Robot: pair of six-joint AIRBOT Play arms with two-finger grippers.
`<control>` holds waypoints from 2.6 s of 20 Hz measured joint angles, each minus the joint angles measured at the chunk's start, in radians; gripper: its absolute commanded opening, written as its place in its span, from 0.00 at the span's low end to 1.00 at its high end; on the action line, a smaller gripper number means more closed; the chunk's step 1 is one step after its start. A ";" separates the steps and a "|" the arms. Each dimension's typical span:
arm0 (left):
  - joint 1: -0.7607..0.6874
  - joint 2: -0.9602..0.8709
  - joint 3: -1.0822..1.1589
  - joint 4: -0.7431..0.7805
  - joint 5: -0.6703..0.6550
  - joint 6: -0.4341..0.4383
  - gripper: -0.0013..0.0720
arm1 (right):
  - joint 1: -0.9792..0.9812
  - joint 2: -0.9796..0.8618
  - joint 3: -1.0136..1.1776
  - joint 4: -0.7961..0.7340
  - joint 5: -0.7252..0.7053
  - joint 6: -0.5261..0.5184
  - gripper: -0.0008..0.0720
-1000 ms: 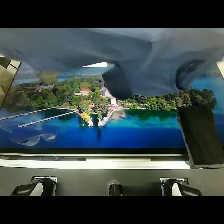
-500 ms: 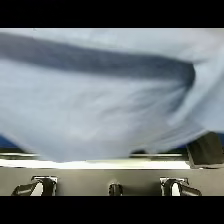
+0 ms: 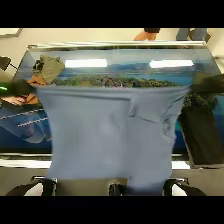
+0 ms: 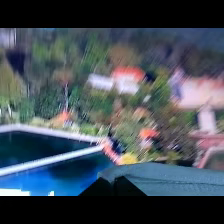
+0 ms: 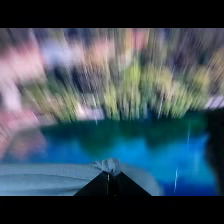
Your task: Fold the shirts.
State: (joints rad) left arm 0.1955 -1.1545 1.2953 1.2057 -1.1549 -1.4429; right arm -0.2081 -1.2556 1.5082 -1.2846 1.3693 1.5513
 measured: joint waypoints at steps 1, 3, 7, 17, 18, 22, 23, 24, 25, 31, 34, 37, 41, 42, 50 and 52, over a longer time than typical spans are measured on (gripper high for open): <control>-0.001 -0.066 -0.016 -0.012 0.027 0.007 0.06 | 0.026 -0.076 -0.009 -0.004 -0.029 0.018 0.06; -0.003 -0.193 -0.020 -0.050 0.083 0.017 0.06 | 0.064 -0.211 -0.019 0.003 -0.138 0.061 0.06; -0.005 -0.409 0.074 -0.131 0.178 0.026 0.06 | 0.094 -0.350 -0.028 0.063 -0.405 0.141 0.07; 0.069 -0.565 0.283 -0.210 -0.175 0.131 0.06 | 0.104 -0.277 0.001 -0.065 -0.198 0.081 0.07; 0.079 -0.568 0.280 -0.207 -0.245 0.131 0.06 | 0.104 -0.262 -0.002 -0.085 -0.125 0.075 0.07; 0.090 -0.570 0.212 -0.174 -0.454 0.129 0.06 | 0.104 -0.239 -0.080 -0.124 0.089 0.067 0.07; 0.092 -0.571 0.190 -0.151 -0.482 0.127 0.06 | 0.105 -0.238 -0.107 -0.121 0.113 0.068 0.07; 0.093 -0.572 0.167 -0.130 -0.497 0.126 0.06 | 0.105 -0.235 -0.135 -0.105 0.127 0.073 0.07; 0.094 -0.571 0.145 -0.115 -0.503 0.127 0.05 | 0.106 -0.235 -0.164 -0.092 0.140 0.079 0.07; 0.095 -0.576 0.085 -0.066 -0.476 0.145 0.05 | 0.106 -0.233 -0.286 -0.055 0.153 0.115 0.07; 0.096 -0.581 0.079 -0.058 -0.470 0.153 0.13 | 0.106 -0.233 -0.332 -0.051 0.134 0.129 0.08; 0.098 -0.581 0.077 -0.058 -0.471 0.157 0.47 | 0.106 -0.230 -0.350 -0.048 0.098 0.141 0.59; 0.126 -0.535 0.068 -0.061 -0.500 0.139 0.49 | 0.101 -0.209 -0.330 -0.074 0.133 0.114 0.60; 0.136 -0.507 0.051 -0.061 -0.505 0.129 0.54 | 0.090 -0.199 -0.327 -0.086 0.153 0.106 0.60; 0.252 -0.197 -0.476 0.023 -0.368 0.149 0.61 | -0.066 -0.057 -0.442 -0.097 0.198 0.056 0.60; 0.278 -0.157 -0.585 0.031 -0.330 0.179 0.61 | -0.079 -0.034 -0.481 -0.095 0.187 0.045 0.60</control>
State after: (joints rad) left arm 0.4740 -1.3117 0.7105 1.2366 -1.4845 -1.2636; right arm -0.2871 -1.2892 1.0267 -1.3800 1.5566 1.5967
